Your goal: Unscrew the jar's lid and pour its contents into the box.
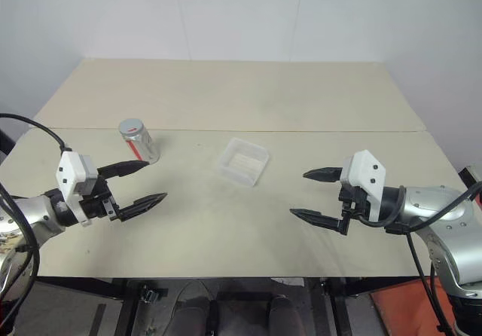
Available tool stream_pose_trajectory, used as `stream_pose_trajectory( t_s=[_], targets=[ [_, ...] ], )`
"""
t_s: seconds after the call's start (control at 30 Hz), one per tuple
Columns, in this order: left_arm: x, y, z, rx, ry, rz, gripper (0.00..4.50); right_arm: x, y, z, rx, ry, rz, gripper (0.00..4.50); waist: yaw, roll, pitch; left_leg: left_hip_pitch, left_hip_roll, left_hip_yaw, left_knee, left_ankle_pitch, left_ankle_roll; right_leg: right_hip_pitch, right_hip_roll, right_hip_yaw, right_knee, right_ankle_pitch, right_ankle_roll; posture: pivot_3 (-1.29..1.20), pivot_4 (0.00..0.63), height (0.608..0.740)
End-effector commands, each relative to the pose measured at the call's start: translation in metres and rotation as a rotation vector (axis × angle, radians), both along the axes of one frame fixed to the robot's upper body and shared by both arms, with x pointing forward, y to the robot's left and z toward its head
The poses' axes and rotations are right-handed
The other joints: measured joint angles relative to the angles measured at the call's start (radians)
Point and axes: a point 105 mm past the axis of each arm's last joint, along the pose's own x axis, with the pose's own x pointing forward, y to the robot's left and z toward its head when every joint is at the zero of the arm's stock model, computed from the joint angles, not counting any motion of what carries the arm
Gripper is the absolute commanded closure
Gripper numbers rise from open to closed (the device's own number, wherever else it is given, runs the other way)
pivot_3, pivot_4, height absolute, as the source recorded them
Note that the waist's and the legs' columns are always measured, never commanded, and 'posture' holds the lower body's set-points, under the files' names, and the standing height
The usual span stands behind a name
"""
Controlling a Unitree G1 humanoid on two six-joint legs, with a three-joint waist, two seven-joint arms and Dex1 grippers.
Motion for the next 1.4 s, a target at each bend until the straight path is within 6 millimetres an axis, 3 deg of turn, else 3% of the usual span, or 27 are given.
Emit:
stream_pose_trajectory(
  t_s=[0.03, 0.3, 0.5, 0.77, 1.07, 1.4],
  targets=[
    [-0.001, 0.002, 0.01, -0.005, -0.04, -0.002, 0.03, -0.002, 0.002, 0.008, -0.002, -0.039, 0.019, 0.0, 0.0, 0.0, 0.0, 0.0, 0.0, 0.0, 0.0, 0.0, 0.0, 0.0, 0.0, 0.0, 0.0, 0.0, 0.0, 0.0, 0.15, 0.74],
    [0.004, 0.005, 0.011, -0.037, -0.071, 0.077, 0.03, -0.001, 0.003, 0.008, -0.011, -0.046, 0.021, 0.0, 0.0, 0.0, 0.0, 0.0, 0.0, 0.0, 0.0, 0.0, 0.0, 0.0, 0.0, 0.0, 0.0, 0.0, 0.0, 0.0, 0.15, 0.74],
    [-0.002, 0.012, -0.004, -0.174, -0.161, 0.407, 0.03, -0.001, 0.003, 0.01, -0.029, -0.066, 0.008, 0.0, -0.003, 0.0, 0.0, 0.0, 0.0, 0.0, 0.0, 0.0, 0.0, 0.0, 0.0, 0.001, 0.0, 0.0, 0.0, 0.0, 0.15, 0.74],
    [0.028, 0.033, -0.01, -0.163, -0.319, 0.799, 0.03, 0.003, 0.004, 0.013, -0.048, -0.093, -0.02, 0.0, 0.013, -0.001, 0.0, 0.004, -0.001, -0.001, 0.0, 0.0, 0.0, 0.005, 0.0, 0.001, -0.001, 0.0, 0.0, 0.0, 0.15, 0.74],
    [0.065, 0.03, -0.02, -0.136, -0.282, 0.836, 0.03, -0.001, 0.015, 0.022, -0.061, -0.14, 0.01, 0.0, 0.011, -0.001, 0.0, 0.002, -0.001, 0.0, 0.0, 0.0, 0.0, 0.003, 0.0, 0.001, 0.0, 0.0, 0.0, 0.0, 0.15, 0.74],
    [0.083, 0.038, -0.023, -0.164, -0.26, 0.887, 0.03, -0.001, 0.014, 0.023, -0.091, -0.157, -0.001, 0.0, 0.011, -0.001, 0.0, 0.002, -0.001, -0.001, 0.0, 0.0, 0.0, 0.002, 0.0, 0.001, 0.0, 0.001, 0.0, 0.0, 0.15, 0.74]
  ],
)
